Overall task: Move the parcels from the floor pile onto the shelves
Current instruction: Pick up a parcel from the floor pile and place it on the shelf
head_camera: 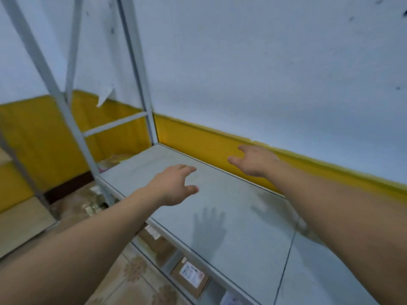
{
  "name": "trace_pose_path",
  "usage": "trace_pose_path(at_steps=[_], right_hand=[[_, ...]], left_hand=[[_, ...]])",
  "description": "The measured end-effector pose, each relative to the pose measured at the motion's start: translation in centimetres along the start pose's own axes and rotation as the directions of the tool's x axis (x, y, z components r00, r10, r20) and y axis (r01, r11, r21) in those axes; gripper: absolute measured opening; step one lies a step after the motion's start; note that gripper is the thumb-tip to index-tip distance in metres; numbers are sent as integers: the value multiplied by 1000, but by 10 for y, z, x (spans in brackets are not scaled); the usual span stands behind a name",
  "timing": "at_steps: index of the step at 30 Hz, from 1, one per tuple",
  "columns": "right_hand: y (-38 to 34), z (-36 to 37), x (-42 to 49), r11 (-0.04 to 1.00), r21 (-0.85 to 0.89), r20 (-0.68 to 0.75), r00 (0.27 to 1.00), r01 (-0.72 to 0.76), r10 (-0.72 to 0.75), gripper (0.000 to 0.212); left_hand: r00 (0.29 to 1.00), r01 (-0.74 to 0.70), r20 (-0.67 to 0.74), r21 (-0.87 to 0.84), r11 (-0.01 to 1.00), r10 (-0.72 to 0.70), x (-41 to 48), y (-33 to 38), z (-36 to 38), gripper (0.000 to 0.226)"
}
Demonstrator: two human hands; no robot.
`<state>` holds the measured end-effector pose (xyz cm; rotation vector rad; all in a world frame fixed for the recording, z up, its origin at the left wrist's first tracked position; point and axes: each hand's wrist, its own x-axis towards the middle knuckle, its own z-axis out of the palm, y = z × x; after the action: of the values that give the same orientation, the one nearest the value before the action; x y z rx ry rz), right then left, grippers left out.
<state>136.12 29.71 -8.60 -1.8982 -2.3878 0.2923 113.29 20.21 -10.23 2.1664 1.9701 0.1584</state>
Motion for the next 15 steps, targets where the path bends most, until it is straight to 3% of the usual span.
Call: trace_pose_path(at_steps=[9,15], right_hand=[[-238,17,42,941,35,10,942,336,-337,79],[-401,54,63,895,28,27,895,444,-445,81]], left_hand=[[944,315,-77,-67,947,-320,-89,-184,-46,67],[896,430,-74,-108,896,-439,-137,-324,-73,63]])
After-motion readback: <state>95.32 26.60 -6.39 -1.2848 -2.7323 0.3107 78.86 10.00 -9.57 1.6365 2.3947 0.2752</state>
